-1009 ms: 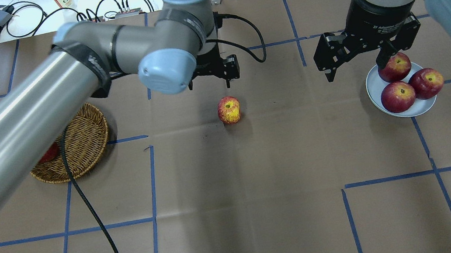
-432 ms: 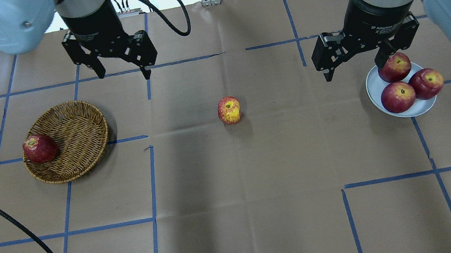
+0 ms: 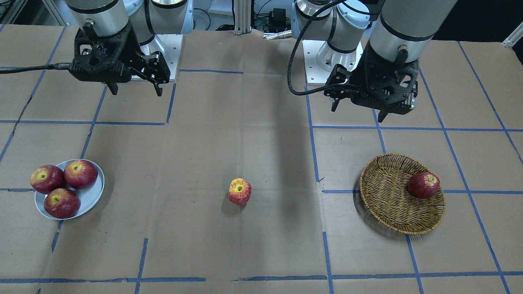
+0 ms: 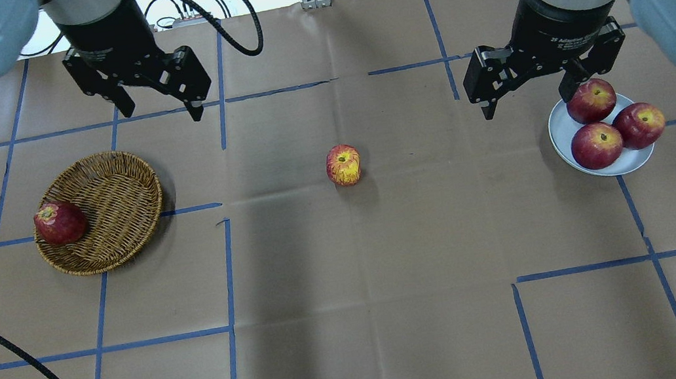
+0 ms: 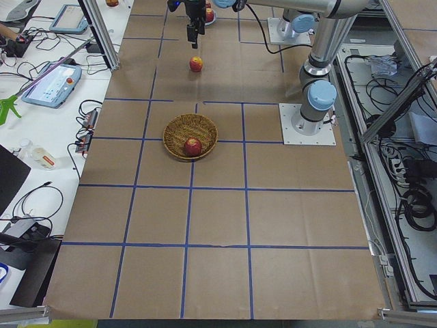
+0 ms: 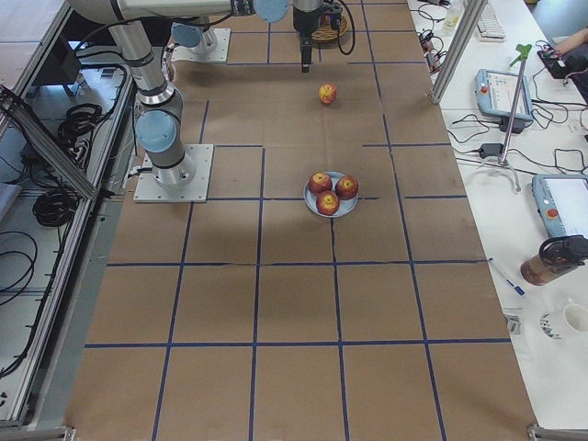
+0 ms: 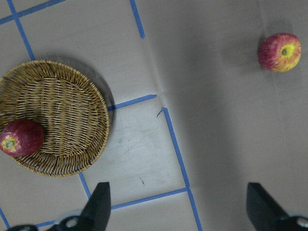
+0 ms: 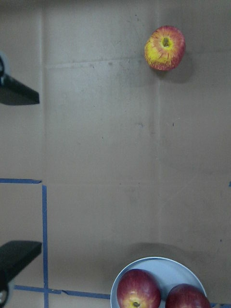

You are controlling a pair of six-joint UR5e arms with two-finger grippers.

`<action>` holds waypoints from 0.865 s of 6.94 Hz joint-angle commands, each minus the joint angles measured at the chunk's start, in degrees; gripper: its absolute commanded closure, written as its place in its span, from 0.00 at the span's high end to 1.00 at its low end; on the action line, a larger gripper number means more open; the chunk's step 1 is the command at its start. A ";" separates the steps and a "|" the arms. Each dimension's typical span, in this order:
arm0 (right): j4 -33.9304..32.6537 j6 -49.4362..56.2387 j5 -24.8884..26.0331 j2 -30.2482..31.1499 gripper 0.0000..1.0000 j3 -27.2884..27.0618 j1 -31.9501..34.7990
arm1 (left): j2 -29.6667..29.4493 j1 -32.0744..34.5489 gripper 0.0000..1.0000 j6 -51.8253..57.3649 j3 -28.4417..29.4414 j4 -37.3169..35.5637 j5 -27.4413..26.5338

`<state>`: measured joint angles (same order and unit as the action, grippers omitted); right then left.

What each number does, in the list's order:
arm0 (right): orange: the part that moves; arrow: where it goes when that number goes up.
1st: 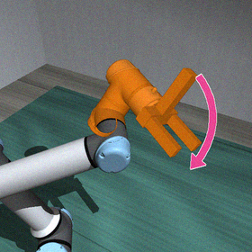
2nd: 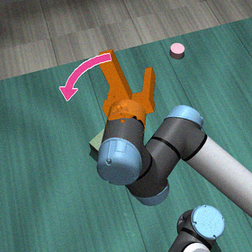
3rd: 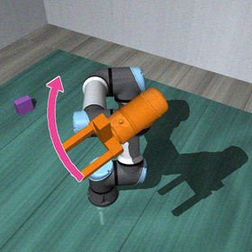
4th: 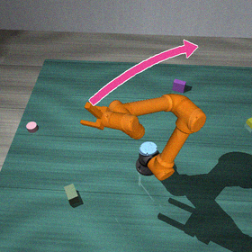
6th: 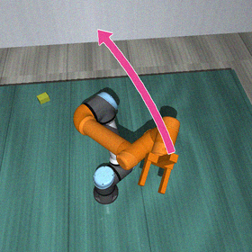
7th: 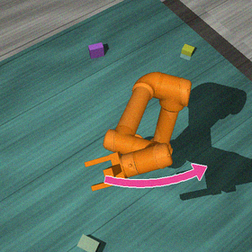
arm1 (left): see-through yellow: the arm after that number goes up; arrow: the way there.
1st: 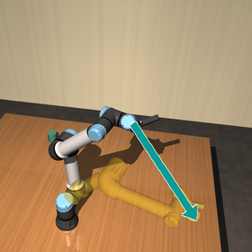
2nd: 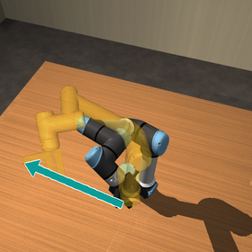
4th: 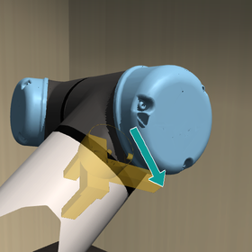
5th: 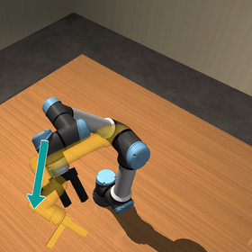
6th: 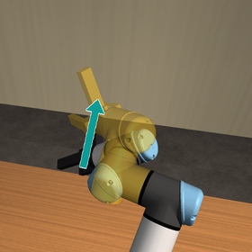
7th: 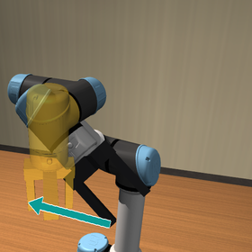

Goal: Transfer apple from basket to plate
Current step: 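Raise the left gripper back over the basket while the right arm reaches toward the apple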

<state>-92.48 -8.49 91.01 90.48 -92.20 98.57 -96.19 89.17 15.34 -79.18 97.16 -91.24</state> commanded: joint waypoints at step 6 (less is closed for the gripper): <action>-23.60 -19.46 0.21 -23.30 1.00 3.79 14.89 | 1.53 -0.05 0.99 0.57 -5.28 -0.39 -0.43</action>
<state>-111.98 -27.19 90.93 70.90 -88.16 112.57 -95.39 89.09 15.81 -83.58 96.96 -91.61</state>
